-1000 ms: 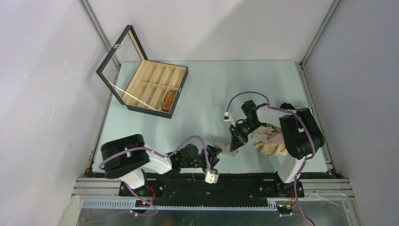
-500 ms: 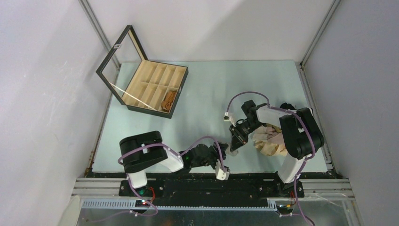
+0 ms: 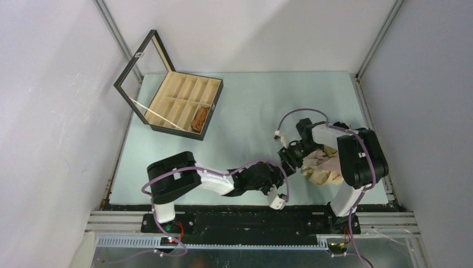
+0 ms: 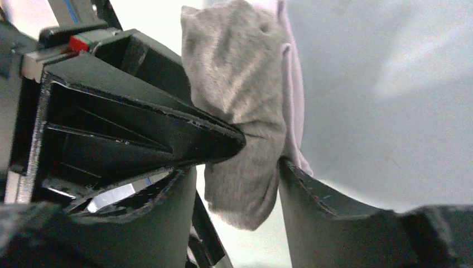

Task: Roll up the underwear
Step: Roll the underwear to the center of the board, then pick up the underwear from the center of the board.

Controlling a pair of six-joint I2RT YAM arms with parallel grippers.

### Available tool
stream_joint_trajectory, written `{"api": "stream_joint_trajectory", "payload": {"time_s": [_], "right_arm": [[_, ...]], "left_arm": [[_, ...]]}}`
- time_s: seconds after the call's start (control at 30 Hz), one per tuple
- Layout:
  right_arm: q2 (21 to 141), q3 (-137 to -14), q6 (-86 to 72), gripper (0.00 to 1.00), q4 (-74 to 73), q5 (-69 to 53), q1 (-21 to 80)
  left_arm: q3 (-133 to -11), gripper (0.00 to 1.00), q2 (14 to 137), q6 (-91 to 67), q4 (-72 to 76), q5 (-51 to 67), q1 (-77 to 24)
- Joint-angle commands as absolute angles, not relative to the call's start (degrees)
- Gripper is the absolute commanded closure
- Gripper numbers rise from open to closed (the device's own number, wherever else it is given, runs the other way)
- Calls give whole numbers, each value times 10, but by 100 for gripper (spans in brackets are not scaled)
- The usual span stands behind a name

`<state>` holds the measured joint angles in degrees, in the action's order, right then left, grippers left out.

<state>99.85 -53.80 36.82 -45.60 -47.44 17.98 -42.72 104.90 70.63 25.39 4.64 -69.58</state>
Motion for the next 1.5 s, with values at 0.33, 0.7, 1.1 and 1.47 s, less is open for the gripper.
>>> {"api": "stream_joint_trajectory", "payload": {"time_s": [0.33,0.7,1.1,1.47], "right_arm": [[733,-717,306,18,-512,-652,-153],[668,-736,122,15,-460,-680,-244],[684,-736,4,16,-378,-678,-245],[688,-735,-29,27,-359,-701,-244]], "left_arm": [[-511,42,1251,670,-101,261,-705],[-719,81,1414,646,-389,264,-639],[-599,53,1402,546,-174,59,-621],[-620,99,1405,544,-272,102,-617]]}}
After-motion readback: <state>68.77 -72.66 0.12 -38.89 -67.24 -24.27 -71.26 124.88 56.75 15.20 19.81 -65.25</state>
